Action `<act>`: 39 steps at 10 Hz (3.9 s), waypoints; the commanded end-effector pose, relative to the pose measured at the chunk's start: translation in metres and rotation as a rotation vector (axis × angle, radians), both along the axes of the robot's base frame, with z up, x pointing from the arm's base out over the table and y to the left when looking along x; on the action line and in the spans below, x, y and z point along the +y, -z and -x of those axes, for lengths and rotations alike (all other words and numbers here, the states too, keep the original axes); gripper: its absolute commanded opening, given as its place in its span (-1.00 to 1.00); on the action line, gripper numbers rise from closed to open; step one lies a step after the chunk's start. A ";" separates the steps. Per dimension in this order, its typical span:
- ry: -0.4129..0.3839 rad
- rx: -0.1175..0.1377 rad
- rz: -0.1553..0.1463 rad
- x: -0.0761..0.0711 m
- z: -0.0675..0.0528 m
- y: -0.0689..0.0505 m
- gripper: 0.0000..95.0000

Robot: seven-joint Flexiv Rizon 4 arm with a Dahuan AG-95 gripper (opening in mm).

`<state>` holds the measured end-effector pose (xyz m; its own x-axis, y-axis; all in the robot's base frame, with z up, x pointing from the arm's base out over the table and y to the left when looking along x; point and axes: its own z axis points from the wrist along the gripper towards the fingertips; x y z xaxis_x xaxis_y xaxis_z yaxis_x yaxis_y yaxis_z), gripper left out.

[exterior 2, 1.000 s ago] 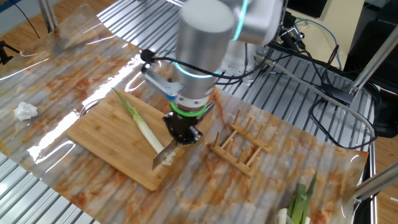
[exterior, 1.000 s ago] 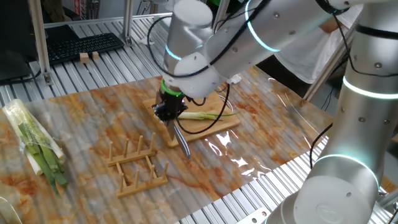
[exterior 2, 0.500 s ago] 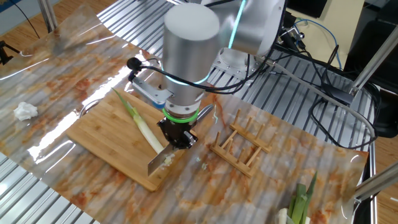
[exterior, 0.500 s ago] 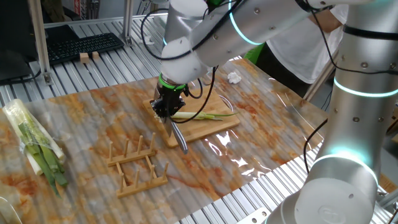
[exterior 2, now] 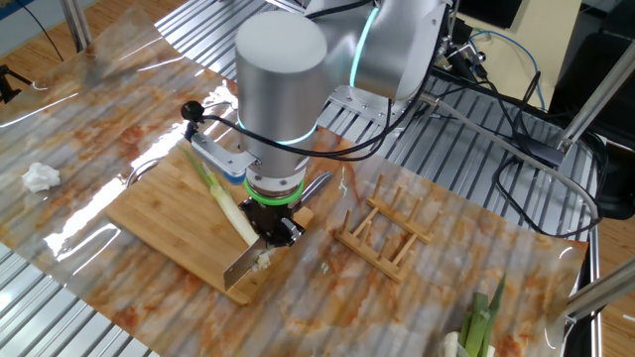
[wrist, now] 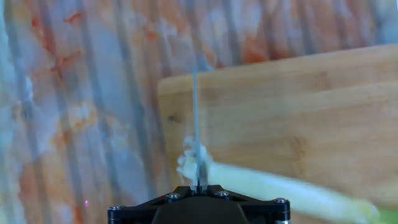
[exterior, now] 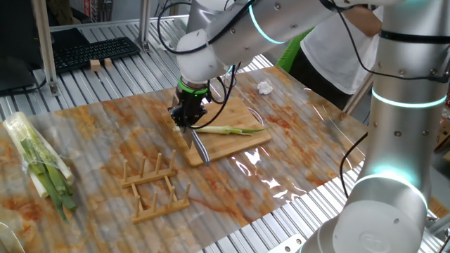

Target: Chop the scallions

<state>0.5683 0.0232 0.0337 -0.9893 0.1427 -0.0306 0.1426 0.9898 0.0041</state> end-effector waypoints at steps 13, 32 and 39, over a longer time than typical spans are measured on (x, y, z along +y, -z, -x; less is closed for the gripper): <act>0.027 0.079 -0.052 0.007 0.022 0.027 -1.00; 0.014 0.112 -0.020 0.001 0.020 -0.034 -1.00; 0.035 0.112 0.001 -0.015 0.011 -0.048 -1.00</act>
